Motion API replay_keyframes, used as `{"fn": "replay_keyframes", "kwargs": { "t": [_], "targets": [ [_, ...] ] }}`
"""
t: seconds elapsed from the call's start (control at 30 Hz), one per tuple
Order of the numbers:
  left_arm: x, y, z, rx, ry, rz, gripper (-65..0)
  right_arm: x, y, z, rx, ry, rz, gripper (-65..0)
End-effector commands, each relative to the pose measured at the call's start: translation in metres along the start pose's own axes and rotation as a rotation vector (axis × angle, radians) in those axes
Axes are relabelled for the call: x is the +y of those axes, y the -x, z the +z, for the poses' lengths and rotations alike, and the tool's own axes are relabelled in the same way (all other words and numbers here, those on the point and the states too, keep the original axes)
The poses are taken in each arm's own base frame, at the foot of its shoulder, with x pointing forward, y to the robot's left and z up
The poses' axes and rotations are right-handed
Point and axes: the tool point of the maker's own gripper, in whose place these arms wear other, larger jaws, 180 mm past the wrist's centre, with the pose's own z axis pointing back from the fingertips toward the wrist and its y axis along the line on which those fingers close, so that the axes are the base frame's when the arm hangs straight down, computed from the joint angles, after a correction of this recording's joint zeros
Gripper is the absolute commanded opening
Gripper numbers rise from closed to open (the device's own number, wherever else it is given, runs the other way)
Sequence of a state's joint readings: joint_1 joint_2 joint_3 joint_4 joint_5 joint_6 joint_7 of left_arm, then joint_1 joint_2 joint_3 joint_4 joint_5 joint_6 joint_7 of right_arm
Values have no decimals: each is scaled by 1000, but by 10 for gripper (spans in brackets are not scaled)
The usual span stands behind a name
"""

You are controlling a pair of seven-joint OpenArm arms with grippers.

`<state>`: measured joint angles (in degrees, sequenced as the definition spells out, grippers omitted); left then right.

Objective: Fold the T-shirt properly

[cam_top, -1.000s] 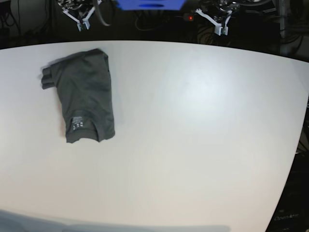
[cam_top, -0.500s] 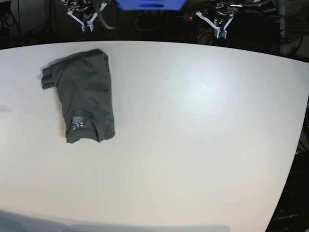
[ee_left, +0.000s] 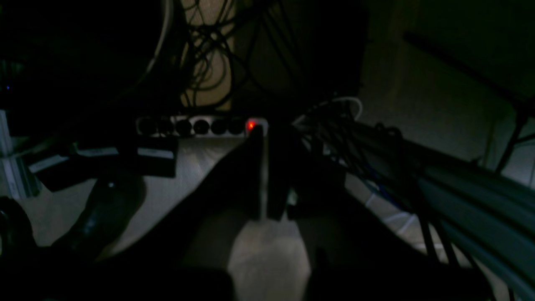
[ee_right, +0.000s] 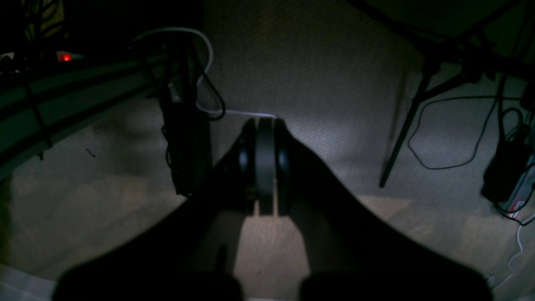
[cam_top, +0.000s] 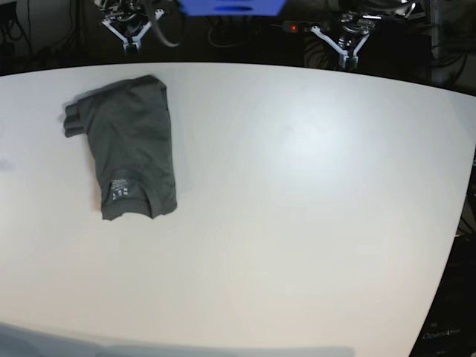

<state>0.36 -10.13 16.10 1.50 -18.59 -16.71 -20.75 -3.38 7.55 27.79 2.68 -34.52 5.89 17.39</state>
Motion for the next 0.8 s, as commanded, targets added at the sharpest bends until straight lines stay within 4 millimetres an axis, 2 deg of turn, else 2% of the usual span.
{"fn": "replay_keyframes", "kwargs": {
  "t": [0.0, 0.27, 0.77],
  "targets": [
    [0, 0, 1, -4, 6, -5, -625, -4, 3, 1, -2, 9, 1, -647],
    [-5, 0, 0, -5, 13, -2, -625, -4, 14, 4, 12, 11, 1, -647],
    [-6, 4, 1, -7, 16, -1, -624, -5, 12, 3, 9, 11, 1, -647]
  ]
}}
